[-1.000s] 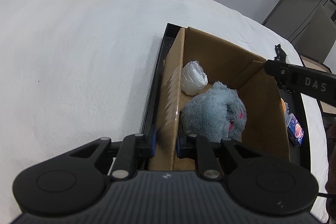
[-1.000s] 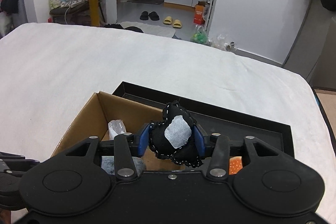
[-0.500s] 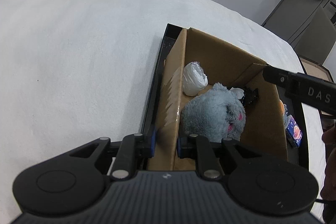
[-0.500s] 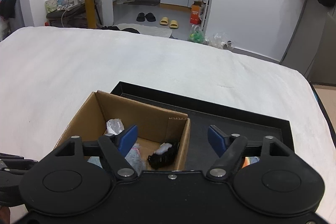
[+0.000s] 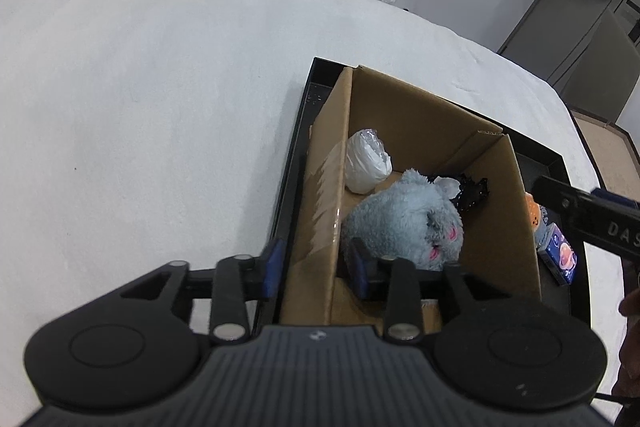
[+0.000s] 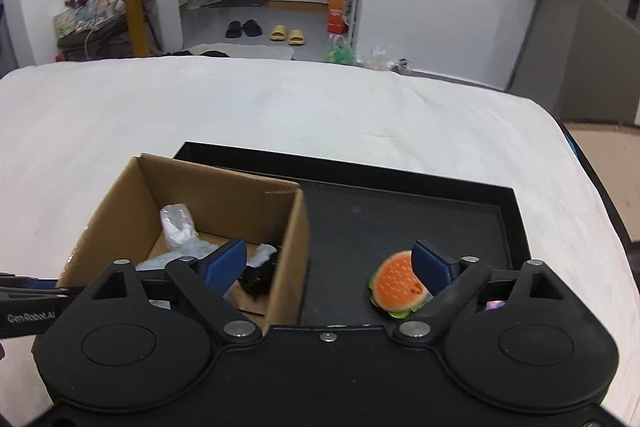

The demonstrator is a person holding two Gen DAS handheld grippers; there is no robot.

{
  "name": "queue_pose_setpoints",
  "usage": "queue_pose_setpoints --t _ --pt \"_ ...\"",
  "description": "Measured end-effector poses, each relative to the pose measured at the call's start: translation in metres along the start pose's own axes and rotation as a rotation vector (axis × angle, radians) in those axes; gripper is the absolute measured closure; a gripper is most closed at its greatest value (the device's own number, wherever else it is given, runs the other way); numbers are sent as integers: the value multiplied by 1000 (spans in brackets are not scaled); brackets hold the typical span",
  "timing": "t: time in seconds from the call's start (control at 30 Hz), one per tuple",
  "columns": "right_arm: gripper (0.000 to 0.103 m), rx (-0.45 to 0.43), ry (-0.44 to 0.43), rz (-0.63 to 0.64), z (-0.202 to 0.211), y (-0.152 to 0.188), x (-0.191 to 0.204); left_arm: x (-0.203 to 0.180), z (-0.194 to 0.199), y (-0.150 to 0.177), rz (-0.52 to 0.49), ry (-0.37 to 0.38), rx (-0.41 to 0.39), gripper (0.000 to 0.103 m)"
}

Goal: Organize soft objects
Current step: 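Carry the black patch with the right gripper and release it into the box, then move the right gripper back toward the burger plush and tissue pack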

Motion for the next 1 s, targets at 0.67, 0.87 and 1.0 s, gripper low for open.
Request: queue_pose_setpoints --t 0.67,0.87,1.0 --pt "4 26 31 -105 -10 30 -60 -20 -2 -9 -42 -54 -23 25" --pt "3 30 37 -131 -17 39 -78 -31 -5 -10 -71 -63 -28 19" --pt "3 37 44 -144 -23 43 -89 -36 -8 -9 -71 -74 -15 18"
Point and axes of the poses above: each gripper's, at about its wrist camera, not at the fingertips, and z roughly against the way its jaws point, x to its left, y to its underside, the point moved 9 cm from there along -z, roughly the way its jaws point, and after that the axes turned 9 degrees about x, right-handed, at the moved point
